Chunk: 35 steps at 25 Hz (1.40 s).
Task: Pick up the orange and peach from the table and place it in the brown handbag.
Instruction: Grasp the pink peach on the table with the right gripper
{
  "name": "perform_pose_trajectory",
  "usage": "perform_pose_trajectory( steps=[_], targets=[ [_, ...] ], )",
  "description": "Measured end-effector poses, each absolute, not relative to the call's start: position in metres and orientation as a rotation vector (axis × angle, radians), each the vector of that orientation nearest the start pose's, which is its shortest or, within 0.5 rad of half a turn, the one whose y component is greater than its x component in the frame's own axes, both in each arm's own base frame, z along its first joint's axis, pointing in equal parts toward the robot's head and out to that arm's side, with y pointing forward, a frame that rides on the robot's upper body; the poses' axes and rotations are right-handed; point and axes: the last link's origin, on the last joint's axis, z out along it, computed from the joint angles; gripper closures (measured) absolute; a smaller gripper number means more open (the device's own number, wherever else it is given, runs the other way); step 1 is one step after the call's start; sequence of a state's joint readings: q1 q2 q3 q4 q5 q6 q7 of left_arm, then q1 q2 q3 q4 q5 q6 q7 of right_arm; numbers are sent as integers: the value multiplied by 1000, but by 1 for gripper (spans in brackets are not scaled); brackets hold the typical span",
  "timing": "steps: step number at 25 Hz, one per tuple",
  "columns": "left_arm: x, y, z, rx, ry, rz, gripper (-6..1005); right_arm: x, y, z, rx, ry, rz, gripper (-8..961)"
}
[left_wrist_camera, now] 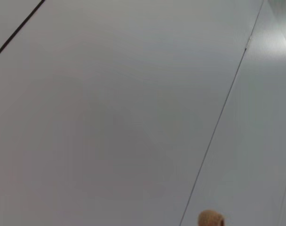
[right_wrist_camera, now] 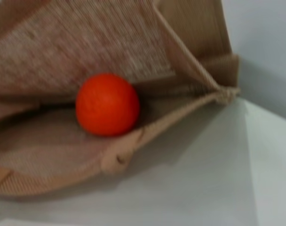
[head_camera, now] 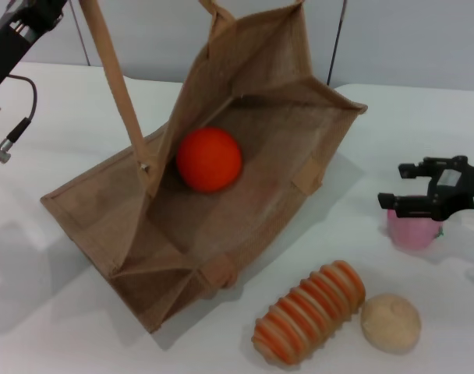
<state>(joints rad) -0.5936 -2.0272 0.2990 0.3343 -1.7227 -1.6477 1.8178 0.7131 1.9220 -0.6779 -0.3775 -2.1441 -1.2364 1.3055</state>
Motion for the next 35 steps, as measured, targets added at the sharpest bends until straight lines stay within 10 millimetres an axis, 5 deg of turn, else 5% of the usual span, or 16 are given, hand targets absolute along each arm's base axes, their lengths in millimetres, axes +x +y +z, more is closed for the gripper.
perform_pose_trajectory(
  steps=[17, 27, 35],
  targets=[
    [-251, 363, 85, -1869, -670, -1605, 788, 295, 379, 23, -2734, 693, 140, 199],
    [-252, 364, 83, -1872, -682, -1591, 780, 296, 375, 20, -2764, 678, 100, 583],
    [-252, 364, 83, -1874, -682, -1591, 775, 292, 375, 22, -2766, 617, 144, 617]
  ],
)
